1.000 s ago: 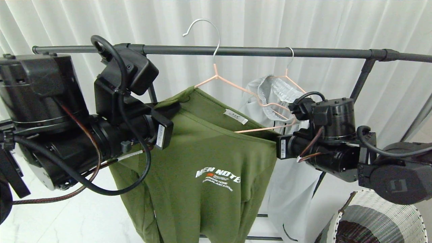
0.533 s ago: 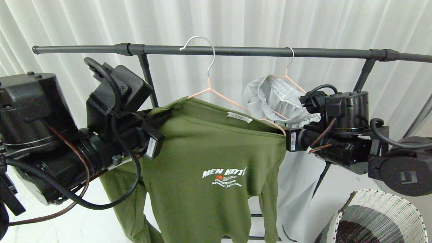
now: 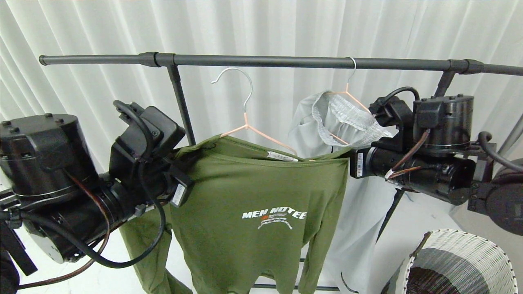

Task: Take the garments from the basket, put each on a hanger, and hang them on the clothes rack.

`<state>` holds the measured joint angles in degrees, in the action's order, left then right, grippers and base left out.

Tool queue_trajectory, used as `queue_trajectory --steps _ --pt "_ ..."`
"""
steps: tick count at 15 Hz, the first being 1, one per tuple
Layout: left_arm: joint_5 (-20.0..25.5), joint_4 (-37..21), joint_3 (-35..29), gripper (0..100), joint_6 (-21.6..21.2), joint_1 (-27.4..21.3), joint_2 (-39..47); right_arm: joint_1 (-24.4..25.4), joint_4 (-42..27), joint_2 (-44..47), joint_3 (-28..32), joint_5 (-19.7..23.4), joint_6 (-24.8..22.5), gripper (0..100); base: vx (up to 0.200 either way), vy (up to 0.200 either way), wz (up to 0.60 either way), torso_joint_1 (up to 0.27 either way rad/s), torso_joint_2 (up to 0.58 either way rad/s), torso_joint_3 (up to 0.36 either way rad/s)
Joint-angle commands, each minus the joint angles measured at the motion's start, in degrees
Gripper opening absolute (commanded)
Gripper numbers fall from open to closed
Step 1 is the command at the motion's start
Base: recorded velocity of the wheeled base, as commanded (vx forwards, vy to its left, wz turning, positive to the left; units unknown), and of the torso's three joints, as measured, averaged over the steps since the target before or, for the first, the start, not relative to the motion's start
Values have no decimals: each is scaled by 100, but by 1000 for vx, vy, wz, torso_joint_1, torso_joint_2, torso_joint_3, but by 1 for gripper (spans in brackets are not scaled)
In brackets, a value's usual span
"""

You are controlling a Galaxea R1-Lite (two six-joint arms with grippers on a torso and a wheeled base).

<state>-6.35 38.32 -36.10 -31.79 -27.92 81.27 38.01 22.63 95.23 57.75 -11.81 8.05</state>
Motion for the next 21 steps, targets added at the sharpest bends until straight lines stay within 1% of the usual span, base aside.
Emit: queue_trajectory --steps 1,3,5,6,7,8,9,10,11,13,15,16,18,19,21 --pt "11 27 50 0 -2 -56 46 22 -74 -348 52 47 -49 0 0 0 0 0 0 0" --pt "-24 431 287 0 -37 -21 161 198 -461 -717 35 65 -49 0 0 0 0 0 0 0" --pt "-50 1073 384 0 -125 -21 372 514 -795 -1042 9 56 -49 0 0 0 0 0 0 0" --pt "-42 1266 410 0 -125 -30 433 602 -909 -1121 9 56 -49 0 0 0 0 0 0 0" --pt "-33 1583 446 0 -125 -56 521 743 -1129 -1244 9 56 -49 0 0 0 0 0 0 0" --pt "-6 1714 454 0 -108 -65 539 769 -1217 -1306 0 47 -58 100 0 0 0 0 0 0" --pt "11 1855 472 0 -73 -65 539 760 -1287 -1385 -9 65 -163 100 0 0 0 0 0 0" --pt "55 2013 490 0 -37 -126 539 734 -1322 -1473 -9 171 -330 100 0 0 0 0 0 0" --pt "117 2092 507 0 -11 -153 539 717 -1340 -1508 -9 285 -391 100 0 0 0 0 0 0" --pt "556 2435 683 0 103 -153 512 514 -1454 -1604 61 1120 -813 100 0 0 0 0 0 0" --pt "767 2655 824 0 217 -161 503 488 -1577 -1552 167 1981 -1156 100 0 0 0 0 0 0" --pt "864 2752 850 0 261 -170 503 488 -1621 -1446 237 2333 -1332 100 0 0 0 0 0 0" --pt "1075 2822 876 0 261 -170 495 576 -1832 -1200 483 2842 -1578 100 0 0 0 0 0 0" --pt "1154 2831 876 0 261 -170 486 646 -1937 -1059 659 3001 -1683 100 0 0 0 0 0 0" --pt "1259 2831 876 0 261 -197 477 673 -2034 -796 923 3132 -1886 100 0 0 0 0 0 0"
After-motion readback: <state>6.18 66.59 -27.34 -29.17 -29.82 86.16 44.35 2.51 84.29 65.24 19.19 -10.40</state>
